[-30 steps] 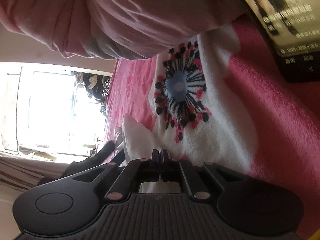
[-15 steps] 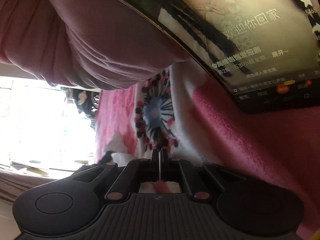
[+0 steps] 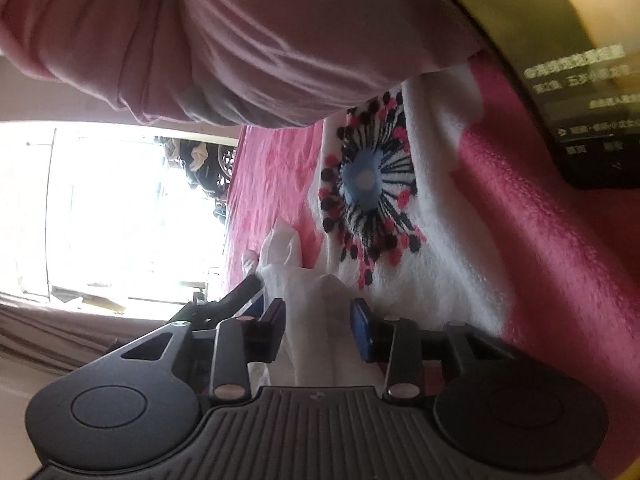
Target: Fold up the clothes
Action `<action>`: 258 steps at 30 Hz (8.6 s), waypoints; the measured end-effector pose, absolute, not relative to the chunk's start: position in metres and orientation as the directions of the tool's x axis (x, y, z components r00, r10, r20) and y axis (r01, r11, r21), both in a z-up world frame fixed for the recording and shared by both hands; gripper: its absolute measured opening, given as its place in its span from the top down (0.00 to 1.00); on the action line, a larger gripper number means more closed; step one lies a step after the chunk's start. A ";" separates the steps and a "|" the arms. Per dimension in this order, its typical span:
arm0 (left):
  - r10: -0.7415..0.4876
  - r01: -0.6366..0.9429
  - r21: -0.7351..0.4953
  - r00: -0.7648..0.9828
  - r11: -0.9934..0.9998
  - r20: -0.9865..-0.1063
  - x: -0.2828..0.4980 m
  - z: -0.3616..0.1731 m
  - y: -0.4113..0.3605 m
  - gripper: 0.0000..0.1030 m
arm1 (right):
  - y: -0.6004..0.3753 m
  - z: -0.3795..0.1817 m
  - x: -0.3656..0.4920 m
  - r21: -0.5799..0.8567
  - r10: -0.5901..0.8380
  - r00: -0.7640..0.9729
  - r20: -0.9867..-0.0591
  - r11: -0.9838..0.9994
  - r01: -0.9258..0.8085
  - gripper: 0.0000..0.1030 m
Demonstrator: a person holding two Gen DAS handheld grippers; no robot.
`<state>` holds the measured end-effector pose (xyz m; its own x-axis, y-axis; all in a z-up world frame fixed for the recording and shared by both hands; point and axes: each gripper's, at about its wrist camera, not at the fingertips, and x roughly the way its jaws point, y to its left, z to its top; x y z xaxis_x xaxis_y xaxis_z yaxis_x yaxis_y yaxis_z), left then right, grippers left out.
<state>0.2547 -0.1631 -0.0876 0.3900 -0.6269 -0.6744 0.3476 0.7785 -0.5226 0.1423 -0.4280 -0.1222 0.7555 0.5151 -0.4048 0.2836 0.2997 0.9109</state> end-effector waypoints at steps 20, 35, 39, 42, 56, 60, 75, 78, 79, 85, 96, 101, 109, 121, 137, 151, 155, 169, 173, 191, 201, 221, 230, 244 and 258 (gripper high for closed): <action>-0.576 0.425 -0.451 0.233 0.785 -0.783 0.027 -0.024 -0.007 0.44 | -0.358 -0.014 0.055 0.864 0.642 0.676 -0.362 0.503 -0.016 0.56; -0.608 0.696 -0.252 0.323 0.672 -0.725 -0.055 -0.064 -0.009 0.44 | -0.296 -0.077 -0.045 0.863 0.718 0.479 -0.505 0.433 0.260 0.55; -0.615 0.739 -0.235 0.294 0.632 -0.732 -0.048 -0.079 -0.023 0.44 | -0.294 -0.091 -0.047 0.861 0.700 0.501 -0.509 0.416 0.293 0.55; -0.599 0.742 -0.238 0.263 0.627 -0.756 -0.045 -0.092 -0.027 0.44 | -0.289 -0.102 -0.046 0.871 0.725 0.484 -0.491 0.386 0.305 0.55; -0.670 0.557 -0.488 0.177 0.673 -0.721 -0.026 -0.101 -0.002 0.85 | -0.278 -0.111 -0.055 0.880 0.774 0.422 -0.472 0.383 0.282 0.80; -0.774 0.380 -0.689 0.131 0.617 -0.620 -0.015 -0.093 0.025 0.86 | -0.286 -0.101 -0.060 0.921 0.826 0.421 -0.376 0.286 0.263 0.84; -0.724 0.336 -0.656 0.137 0.676 -0.676 -0.007 -0.116 0.037 0.60 | -0.300 -0.111 -0.080 0.878 0.796 0.385 -0.468 0.368 0.305 0.56; -0.735 0.345 -0.661 0.157 0.667 -0.660 -0.007 -0.115 0.038 0.56 | -0.296 -0.111 -0.082 0.876 0.791 0.384 -0.477 0.388 0.288 0.55; -0.740 0.345 -0.666 0.159 0.662 -0.653 -0.006 -0.115 0.037 0.56 | -0.293 -0.110 -0.081 0.876 0.789 0.386 -0.478 0.397 0.273 0.54; -0.818 0.228 -0.786 0.135 0.575 -0.560 0.007 -0.111 0.038 0.56 | -0.290 -0.102 -0.075 0.908 0.813 0.406 -0.418 0.362 0.211 0.88; -0.788 0.161 -0.771 0.141 0.616 -0.600 0.020 -0.127 0.032 0.40 | -0.328 -0.131 -0.073 0.912 0.834 0.480 -0.274 0.067 0.405 0.92; -0.777 0.260 -0.734 0.154 0.627 -0.610 0.009 -0.121 0.021 0.44 | -0.321 -0.115 -0.071 0.907 0.793 0.458 -0.401 0.274 0.320 0.58; -0.829 0.220 -0.802 0.071 0.555 -0.554 0.003 -0.125 0.024 0.81 | -0.308 -0.109 -0.077 0.921 0.836 0.393 -0.382 0.309 0.239 0.85; -0.835 0.029 -0.834 -0.001 0.551 -0.551 0.002 -0.132 0.054 0.77 | -0.286 -0.149 -0.079 0.854 0.942 0.233 -0.242 0.092 0.513 0.84; -0.726 0.297 -0.669 0.158 0.682 -0.670 -0.028 -0.095 0.073 0.43 | -0.282 -0.056 -0.095 0.694 0.663 0.368 -0.652 0.717 -0.065 0.46; -0.720 0.148 -0.710 0.257 0.689 -0.645 -0.015 -0.090 0.093 0.43 | -0.106 -0.022 -0.119 -0.062 0.525 0.417 -0.742 0.566 -0.822 0.47; -0.725 0.139 -0.718 0.259 0.682 -0.639 -0.012 -0.093 0.096 0.43 | -0.102 -0.040 -0.101 0.013 0.459 0.396 -0.795 0.666 -0.746 0.56; -0.685 0.431 -0.556 0.243 0.710 -0.687 -0.044 -0.077 0.061 0.43 | -0.276 -0.120 -0.053 0.875 0.797 0.360 -0.485 0.450 0.180 0.97; -0.633 0.510 -0.445 0.287 0.736 -0.719 -0.054 -0.079 0.042 0.43 | -0.285 -0.135 -0.054 0.905 0.842 0.345 -0.414 0.341 0.254 0.97; -0.673 0.454 -0.514 0.329 0.728 -0.663 -0.067 -0.087 0.031 1.00 | -0.276 -0.125 -0.044 0.948 0.893 0.318 -0.318 0.288 0.138 0.77; -0.661 0.076 -0.693 0.390 0.717 -0.641 -0.101 -0.114 0.082 1.00 | -0.243 -0.070 -0.055 0.816 0.791 0.447 -0.418 0.543 -0.198 0.57; -0.638 0.352 -0.540 0.296 0.764 -0.711 -0.118 -0.069 0.103 0.81 | -0.188 -0.054 -0.105 0.269 0.572 0.442 -0.691 0.771 -0.577 0.75; -0.637 0.428 -0.484 0.373 0.763 -0.675 -0.085 -0.073 0.051 0.72 | -0.203 -0.067 -0.092 0.179 0.423 0.473 -0.773 0.861 -0.477 0.76; -0.570 0.394 -0.440 0.321 0.807 -0.757 -0.067 -0.096 0.027 0.71 | -0.287 -0.025 0.019 0.240 0.306 0.667 -0.680 0.952 -0.192 0.73; -0.593 0.503 -0.403 0.305 0.765 -0.745 0.038 -0.022 -0.012 0.63 | -0.376 -0.052 0.054 0.511 0.330 0.797 -0.507 0.859 -0.031 0.71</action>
